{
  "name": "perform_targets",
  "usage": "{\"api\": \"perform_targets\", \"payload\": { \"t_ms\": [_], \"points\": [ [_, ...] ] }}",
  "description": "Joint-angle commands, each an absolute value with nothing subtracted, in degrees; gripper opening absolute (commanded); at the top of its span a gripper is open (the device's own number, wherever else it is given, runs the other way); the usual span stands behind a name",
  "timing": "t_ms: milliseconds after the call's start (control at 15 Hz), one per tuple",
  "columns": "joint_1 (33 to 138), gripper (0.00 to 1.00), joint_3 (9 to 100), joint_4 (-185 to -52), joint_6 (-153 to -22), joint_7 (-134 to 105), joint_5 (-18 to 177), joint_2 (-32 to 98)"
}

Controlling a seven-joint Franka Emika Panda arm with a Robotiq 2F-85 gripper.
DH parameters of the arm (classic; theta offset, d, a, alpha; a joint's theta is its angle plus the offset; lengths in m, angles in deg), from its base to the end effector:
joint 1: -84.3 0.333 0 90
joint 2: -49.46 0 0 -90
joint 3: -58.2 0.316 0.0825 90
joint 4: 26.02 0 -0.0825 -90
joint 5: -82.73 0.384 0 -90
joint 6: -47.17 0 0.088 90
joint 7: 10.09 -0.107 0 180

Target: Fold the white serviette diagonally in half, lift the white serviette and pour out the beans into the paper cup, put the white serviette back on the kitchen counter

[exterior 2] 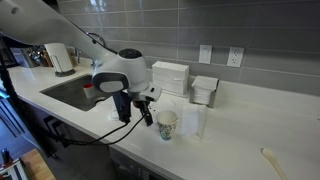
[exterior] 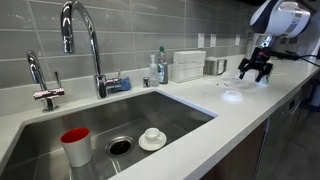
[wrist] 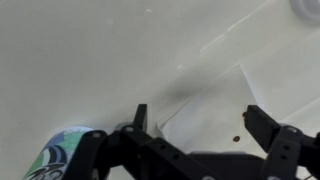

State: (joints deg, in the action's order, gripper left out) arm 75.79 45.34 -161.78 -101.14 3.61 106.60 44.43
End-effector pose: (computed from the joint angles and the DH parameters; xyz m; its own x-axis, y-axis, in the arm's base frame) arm 0.4783 -0.1955 0.3009 0.8733 -0.4644 0.1475 -0.4313 -0.8775 -0.2096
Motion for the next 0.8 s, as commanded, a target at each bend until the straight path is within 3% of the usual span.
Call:
{"api": "perform_targets", "payload": {
  "t_ms": [0,333,533,667,733],
  "points": [
    [74.6,1.00,47.1,-160.1,-104.5,1.2,105.3,40.9],
    [73.9,0.98,48.1,-158.5,-107.4,0.1,103.9,37.9],
    [73.6,0.82,48.5,-157.9,-107.9,-0.2,103.0,37.1],
    [73.3,0.58,48.8,-157.6,-107.8,-0.3,102.6,37.0],
    [73.2,0.54,48.9,-157.4,-107.8,-0.3,102.4,37.0]
  ]
}}
